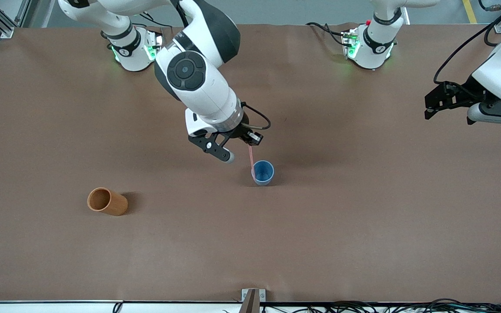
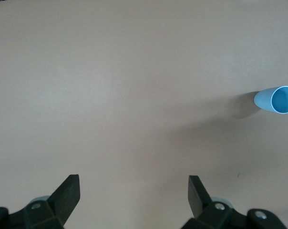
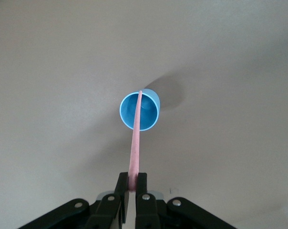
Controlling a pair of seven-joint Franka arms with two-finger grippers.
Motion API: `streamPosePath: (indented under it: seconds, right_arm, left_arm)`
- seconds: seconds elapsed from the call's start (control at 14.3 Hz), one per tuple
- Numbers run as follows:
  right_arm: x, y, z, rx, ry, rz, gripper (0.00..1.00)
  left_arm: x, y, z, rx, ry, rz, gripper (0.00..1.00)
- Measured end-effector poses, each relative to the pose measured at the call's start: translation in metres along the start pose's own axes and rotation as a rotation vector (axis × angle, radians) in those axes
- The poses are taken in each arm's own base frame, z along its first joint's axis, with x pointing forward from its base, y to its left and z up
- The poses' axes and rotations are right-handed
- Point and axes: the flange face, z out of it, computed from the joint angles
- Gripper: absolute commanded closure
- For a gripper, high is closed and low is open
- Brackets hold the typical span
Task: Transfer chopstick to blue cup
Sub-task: 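Lower the pink chopstick into the blue cup with the right gripper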
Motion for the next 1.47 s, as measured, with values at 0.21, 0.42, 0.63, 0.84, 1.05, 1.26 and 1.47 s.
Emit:
streamPosePath:
  seconds: [0.21,0.42,0.63,0.84,1.05,1.26,1.47]
  right_arm:
    - [-0.002,-0.001,0.0,0.0,-0.001,-0.002,0.95]
    - [-0.003,-0.001,0.0,0.001,-0.003,-0.003,0.95]
    - [-0.007,-0.002,0.001,0.001,-0.008,-0.009,0.95]
    - [-0.01,-0.003,0.002,0.001,-0.012,-0.012,0.95]
    - [-0.015,-0.004,0.003,-0.002,-0.017,-0.017,0.95]
    - [-0.015,-0.004,0.003,-0.002,-0.017,-0.017,0.95]
    - [-0.008,-0.002,0.0,0.002,-0.014,-0.007,0.95]
  left_arm:
    - [0.0,0.0,0.0,0.0,0.0,0.0,0.0]
    - [0.0,0.0,0.0,0.0,0.0,0.0,0.0]
    - [0.0,0.0,0.0,0.0,0.0,0.0,0.0]
    - [0.0,0.0,0.0,-0.002,0.0,0.0,0.0]
    - [0.0,0.001,0.0,-0.015,0.0,0.0,0.0]
    - [0.0,0.001,0.0,-0.016,0.0,-0.001,0.0]
    - [0.0,0.001,0.0,-0.016,0.0,-0.001,0.0]
